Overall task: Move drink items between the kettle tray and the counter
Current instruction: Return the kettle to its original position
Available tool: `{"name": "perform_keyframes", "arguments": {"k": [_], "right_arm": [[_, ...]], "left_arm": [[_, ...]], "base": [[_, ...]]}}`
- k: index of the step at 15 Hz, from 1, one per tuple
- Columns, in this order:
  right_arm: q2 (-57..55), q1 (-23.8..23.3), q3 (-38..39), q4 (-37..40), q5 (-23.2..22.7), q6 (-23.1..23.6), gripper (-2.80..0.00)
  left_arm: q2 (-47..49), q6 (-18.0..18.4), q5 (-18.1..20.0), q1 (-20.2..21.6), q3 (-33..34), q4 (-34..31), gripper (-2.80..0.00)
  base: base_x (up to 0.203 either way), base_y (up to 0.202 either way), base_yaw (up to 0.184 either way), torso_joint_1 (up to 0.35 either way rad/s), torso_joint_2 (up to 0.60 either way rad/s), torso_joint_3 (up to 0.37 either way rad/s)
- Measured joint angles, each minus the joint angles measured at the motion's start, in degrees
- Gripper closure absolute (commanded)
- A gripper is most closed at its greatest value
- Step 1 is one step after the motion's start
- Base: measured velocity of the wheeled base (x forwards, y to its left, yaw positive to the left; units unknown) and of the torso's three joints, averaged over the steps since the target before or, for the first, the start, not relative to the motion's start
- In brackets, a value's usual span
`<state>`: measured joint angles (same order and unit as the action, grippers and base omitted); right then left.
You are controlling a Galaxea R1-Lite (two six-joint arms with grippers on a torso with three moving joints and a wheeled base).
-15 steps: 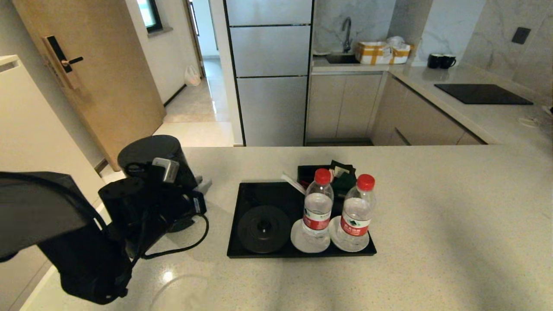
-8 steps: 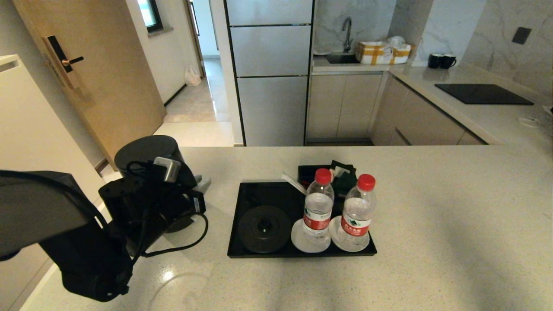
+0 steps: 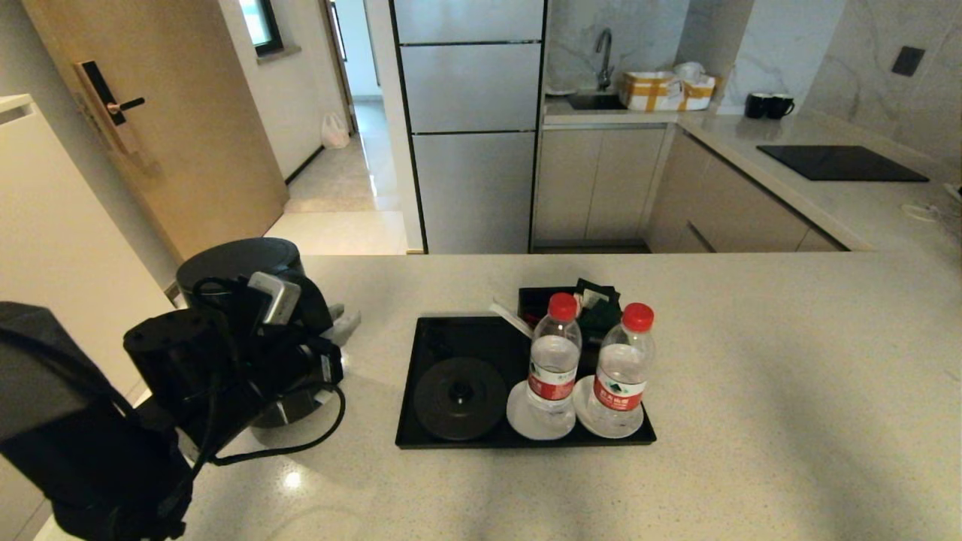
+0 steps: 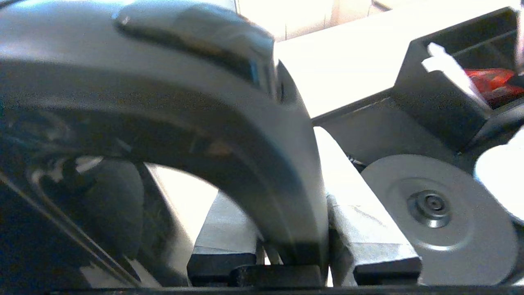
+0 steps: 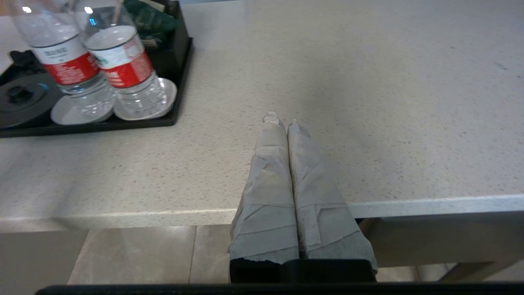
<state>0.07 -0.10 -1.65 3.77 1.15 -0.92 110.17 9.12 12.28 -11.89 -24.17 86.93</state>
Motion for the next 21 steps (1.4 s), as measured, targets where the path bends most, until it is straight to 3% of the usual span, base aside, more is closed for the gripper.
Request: {"name": "perform_keyframes", "arguments": {"k": [5,8,10,12,21], "right_arm": [[0.00,0.02,-0.02,0.00,-0.02,0.00,0.00],[0.00,0.00,-0.02,0.00,-0.02,0.02,0.00],[0.00,0.00,-0.02,0.00,-0.02,0.03,0.00],[0.00,0.07,0.00,0.00,0.00,-0.01,0.00],[0.00,-0.04,-0.02,0.00,-0.02,-0.01,0.00]], "left_arm": [[-6.10,0.09,3.42,-0.90,2.00,0.20,0.00],[-8.99,-0.05,8.02,-2.96,2.98,-0.17,0.00],[-10.12,-0.26,12.66,-5.63,4.00,-1.32,0.00],[-10.67,-0.28,14.31,-8.87,4.30,-1.57,0.00],[-11.16,-6.70,14.62,-25.37,2.81,-2.76,0.00]], "base": [[0.000,0.000,0.000,0.000,0.00,0.000],[0.000,0.000,0.000,0.000,0.00,0.000],[0.000,0.000,0.000,0.000,0.00,0.000],[0.000,0.000,0.000,0.000,0.00,0.000],[0.000,0.000,0.000,0.000,0.00,0.000]]}}
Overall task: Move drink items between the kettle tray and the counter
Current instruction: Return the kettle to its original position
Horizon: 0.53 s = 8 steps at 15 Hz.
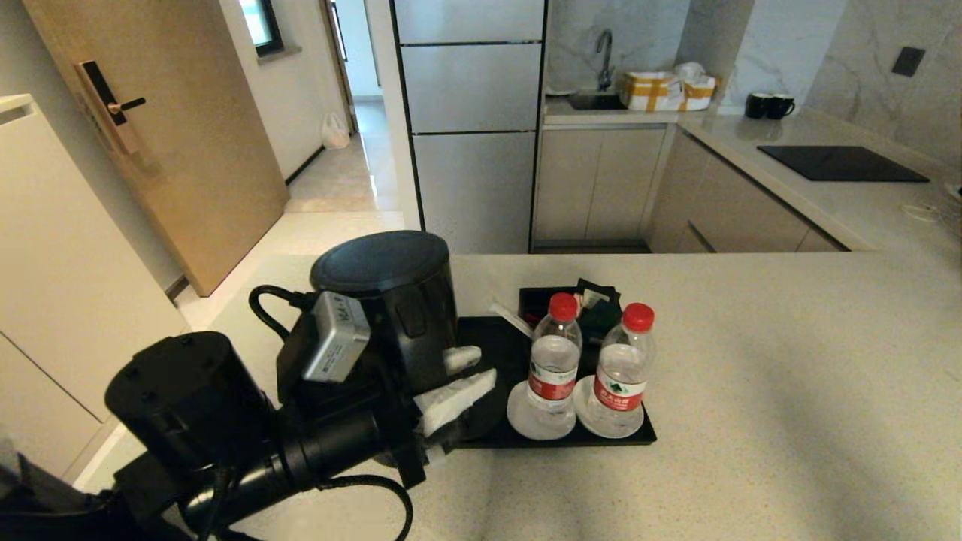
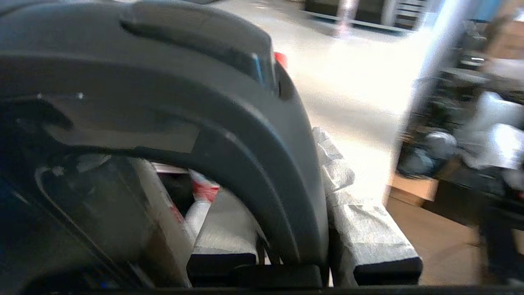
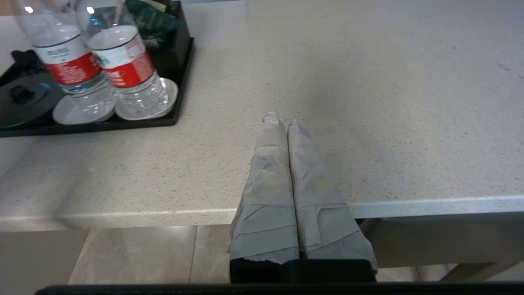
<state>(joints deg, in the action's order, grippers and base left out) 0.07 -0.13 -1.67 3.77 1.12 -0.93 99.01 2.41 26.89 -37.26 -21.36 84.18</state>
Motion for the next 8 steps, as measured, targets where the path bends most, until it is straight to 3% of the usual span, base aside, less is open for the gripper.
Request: {"name": "perform_keyframes", "arguments": {"k": [4,7,8], "right_arm": [[0.00,0.06,0.00,-0.02,0.00,0.00,0.00],[0.00,0.04,0.02,-0.02,0.02,0.05,0.00],[0.00,0.02,0.02,0.00,0.02,0.05,0.00]], "left_arm": [[0.71,0.11,0.76,-1.54,0.48,-0.02,0.00],[2.67,2.27,7.36,-1.63,1.55,0.06,0.00],[3.34,3.08,7.95,-1.44,1.42,0.41,0.00]], "base": [[0.000,0.000,0.000,0.000,0.00,0.000],[0.000,0.000,0.000,0.000,0.00,0.000],[0.000,0.000,0.000,0.000,0.00,0.000]]}}
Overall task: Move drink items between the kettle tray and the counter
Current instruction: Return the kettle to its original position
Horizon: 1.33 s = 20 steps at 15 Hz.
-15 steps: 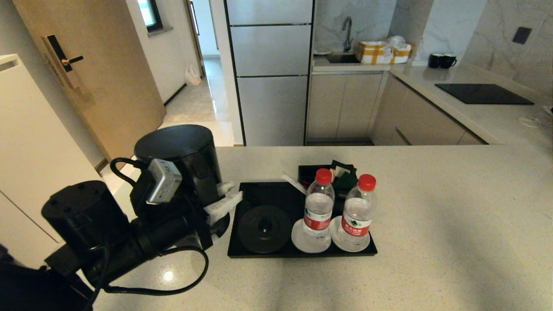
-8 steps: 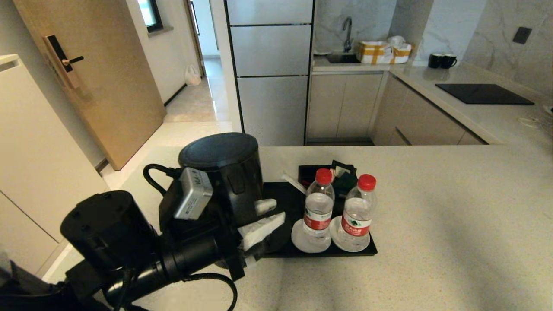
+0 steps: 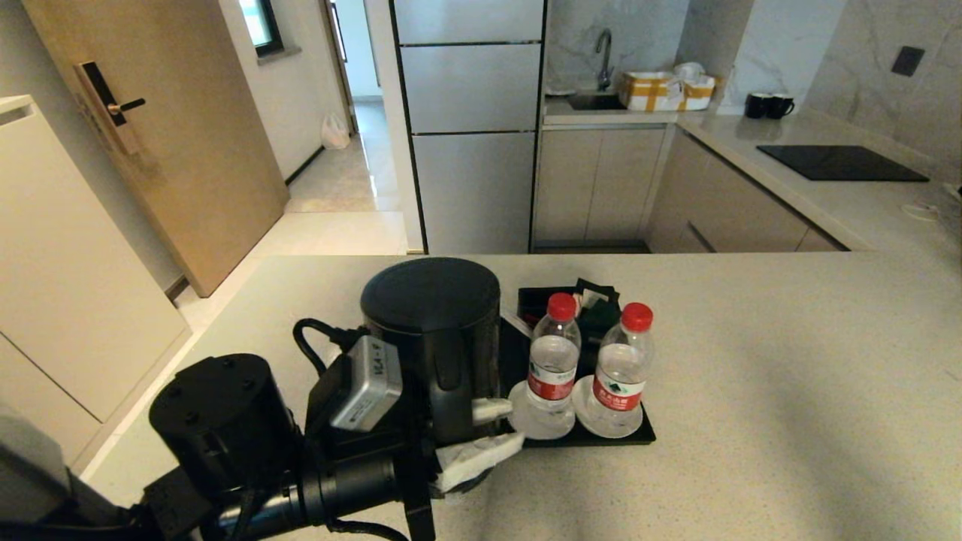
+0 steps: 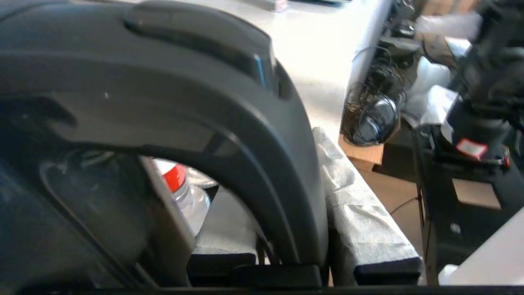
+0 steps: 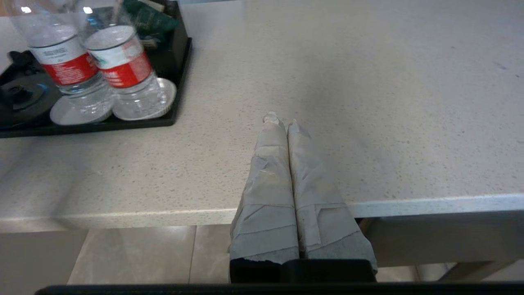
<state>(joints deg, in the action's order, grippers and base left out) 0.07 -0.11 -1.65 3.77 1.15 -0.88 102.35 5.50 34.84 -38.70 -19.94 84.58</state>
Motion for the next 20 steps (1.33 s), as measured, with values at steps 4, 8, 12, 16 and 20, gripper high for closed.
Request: {"name": "perform_keyframes", "arguments": {"k": [4,8,12,16,20], "right_arm": [[0.00,0.01,-0.02,0.02,0.00,-0.02,0.00],[0.00,0.04,-0.02,0.00,0.00,-0.05,0.00],[0.00,0.01,-0.02,-0.09,0.00,-0.02,0.00],[0.00,0.01,-0.02,-0.11,-0.02,0.00,0.00],[0.00,0.01,-0.02,-0.11,-0.02,-0.02,0.00]], "left_arm": [[3.21,1.83,5.58,3.37,-2.45,0.12,0.00],[6.31,2.94,9.02,6.59,-5.51,0.16,0.00],[8.93,3.04,11.37,7.49,-7.79,0.10,0.00],[11.57,3.04,12.61,7.83,-10.36,0.09,0.00],[14.08,3.07,14.04,8.33,-12.18,-0.35,0.00]], "base": [[0.000,0.000,0.000,0.000,0.00,0.000],[0.000,0.000,0.000,0.000,0.00,0.000],[0.000,0.000,0.000,0.000,0.00,0.000],[0.000,0.000,0.000,0.000,0.00,0.000],[0.000,0.000,0.000,0.000,0.00,0.000]]}}
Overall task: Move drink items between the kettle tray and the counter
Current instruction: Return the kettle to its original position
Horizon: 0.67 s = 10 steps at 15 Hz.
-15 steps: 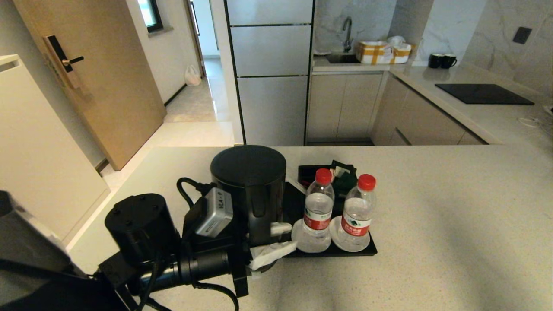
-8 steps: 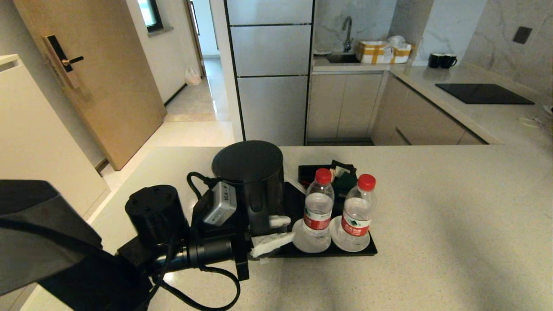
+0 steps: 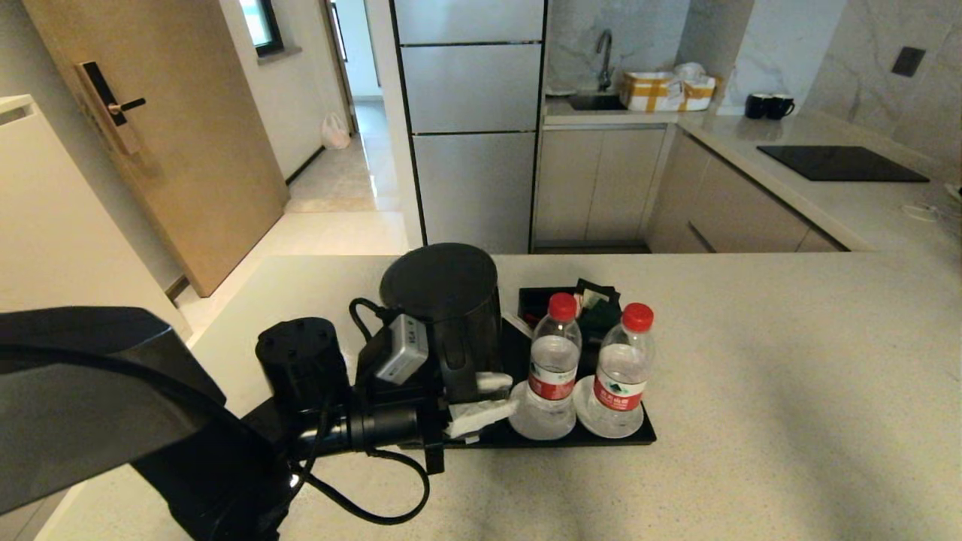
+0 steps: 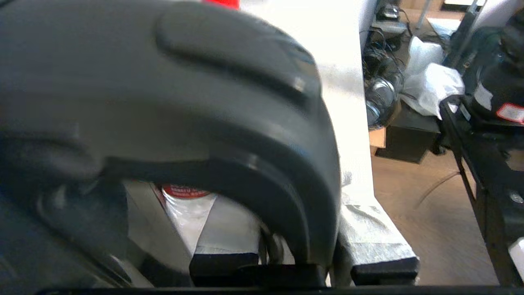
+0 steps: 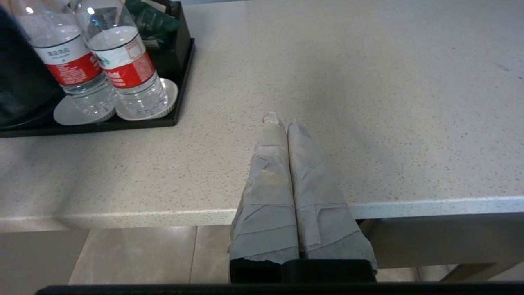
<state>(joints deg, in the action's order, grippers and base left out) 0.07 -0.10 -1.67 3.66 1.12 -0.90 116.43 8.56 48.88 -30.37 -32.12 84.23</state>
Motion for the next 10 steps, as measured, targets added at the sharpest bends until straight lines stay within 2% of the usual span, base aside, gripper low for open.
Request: {"name": "perform_keyframes", "arguments": {"k": [7,8,10], "right_arm": [[0.00,-0.01,0.00,0.01,0.00,-0.02,0.00],[0.00,-0.01,0.00,0.00,0.00,0.02,0.00],[0.00,-0.01,0.00,0.02,0.02,-0.01,0.00]], "left_arm": [[1.38,-0.03,1.29,0.39,-0.90,-0.08,0.00],[1.49,0.01,1.33,0.69,-0.90,0.00,-2.80],[1.62,-0.03,1.32,1.14,-0.92,-0.11,-2.80]], "base": [[0.000,0.000,0.000,0.000,0.00,0.000],[0.000,0.000,0.000,0.000,0.00,0.000],[0.000,0.000,0.000,0.000,0.00,0.000]]}}
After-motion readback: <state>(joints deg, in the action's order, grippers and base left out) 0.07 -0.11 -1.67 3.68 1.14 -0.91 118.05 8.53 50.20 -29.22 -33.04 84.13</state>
